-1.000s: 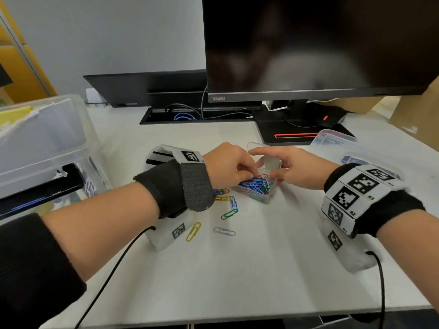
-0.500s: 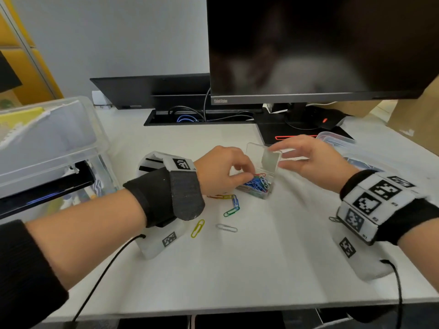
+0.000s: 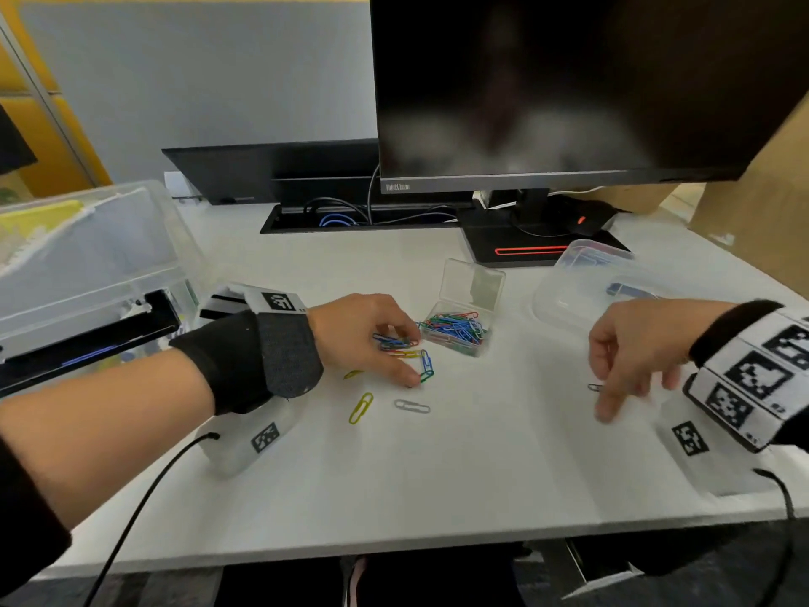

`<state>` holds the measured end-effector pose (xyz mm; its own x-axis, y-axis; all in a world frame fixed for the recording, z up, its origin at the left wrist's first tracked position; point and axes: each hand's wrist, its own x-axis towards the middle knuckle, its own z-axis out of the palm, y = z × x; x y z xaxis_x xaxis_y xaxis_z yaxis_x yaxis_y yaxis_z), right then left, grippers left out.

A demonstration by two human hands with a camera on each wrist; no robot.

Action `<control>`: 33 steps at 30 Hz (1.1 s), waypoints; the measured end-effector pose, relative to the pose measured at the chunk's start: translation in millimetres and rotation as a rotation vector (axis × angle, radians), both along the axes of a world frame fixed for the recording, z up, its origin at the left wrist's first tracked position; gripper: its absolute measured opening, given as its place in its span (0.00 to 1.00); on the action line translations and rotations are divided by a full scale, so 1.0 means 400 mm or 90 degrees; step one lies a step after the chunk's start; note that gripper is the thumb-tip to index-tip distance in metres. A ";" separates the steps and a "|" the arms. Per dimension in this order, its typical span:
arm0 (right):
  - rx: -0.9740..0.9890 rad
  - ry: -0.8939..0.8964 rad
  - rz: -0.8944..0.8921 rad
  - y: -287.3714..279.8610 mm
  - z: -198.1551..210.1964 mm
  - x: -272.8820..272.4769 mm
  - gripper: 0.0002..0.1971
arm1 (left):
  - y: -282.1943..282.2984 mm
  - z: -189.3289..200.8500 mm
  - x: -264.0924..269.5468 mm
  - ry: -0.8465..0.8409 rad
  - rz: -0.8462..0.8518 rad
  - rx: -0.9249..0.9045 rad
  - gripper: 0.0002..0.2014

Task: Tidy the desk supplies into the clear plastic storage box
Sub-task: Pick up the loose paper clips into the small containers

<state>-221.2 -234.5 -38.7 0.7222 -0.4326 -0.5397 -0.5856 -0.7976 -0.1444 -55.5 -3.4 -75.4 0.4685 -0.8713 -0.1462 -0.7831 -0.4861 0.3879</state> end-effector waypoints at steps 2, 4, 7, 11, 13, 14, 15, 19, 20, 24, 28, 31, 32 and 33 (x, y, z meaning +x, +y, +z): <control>-0.004 0.060 0.015 0.001 0.005 0.005 0.16 | 0.004 0.001 0.003 0.014 -0.018 0.002 0.20; 0.007 0.081 0.033 0.008 0.005 0.014 0.10 | 0.007 0.003 0.005 0.022 -0.028 -0.001 0.15; 0.034 0.087 0.047 0.020 0.003 0.024 0.07 | 0.011 0.001 0.004 0.020 -0.037 -0.034 0.12; 0.026 0.037 0.070 0.032 -0.013 0.039 0.07 | 0.005 -0.001 -0.012 0.023 -0.067 -0.084 0.16; 0.025 0.011 0.078 0.037 -0.020 0.045 0.06 | -0.006 -0.005 -0.024 0.020 -0.086 -0.054 0.19; 0.032 -0.003 0.077 0.040 -0.022 0.046 0.05 | -0.012 -0.008 -0.028 0.016 -0.100 -0.041 0.20; 0.042 -0.020 0.076 0.043 -0.023 0.045 0.05 | -0.016 -0.009 -0.033 0.015 -0.115 -0.033 0.20; 0.064 -0.057 0.067 0.048 -0.013 0.028 0.12 | -0.010 -0.004 -0.042 0.050 -0.144 -0.037 0.13; 0.054 -0.042 0.061 0.049 -0.006 0.023 0.17 | -0.004 -0.004 -0.041 0.053 -0.138 -0.044 0.12; 0.000 0.053 0.031 0.061 0.008 0.015 0.21 | 0.004 -0.005 -0.046 0.036 -0.131 -0.098 0.17; 0.034 0.078 0.042 0.077 0.004 0.027 0.11 | 0.000 -0.009 -0.054 0.026 -0.175 -0.047 0.19; 0.037 0.078 0.075 0.090 0.000 0.042 0.06 | 0.008 -0.012 -0.040 0.040 -0.154 -0.044 0.11; 0.030 0.079 0.091 0.095 -0.002 0.045 0.05 | 0.014 -0.012 -0.033 0.039 -0.136 -0.043 0.08; 0.023 0.082 0.106 0.098 -0.003 0.048 0.04 | 0.020 -0.013 -0.025 0.036 -0.119 -0.042 0.06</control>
<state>-202.0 -195.5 -40.0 0.7057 -0.2916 -0.6457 -0.4620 -0.8804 -0.1074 -65.6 4.6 -80.6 0.2911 -0.9506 -0.1080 -0.8333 -0.3074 0.4595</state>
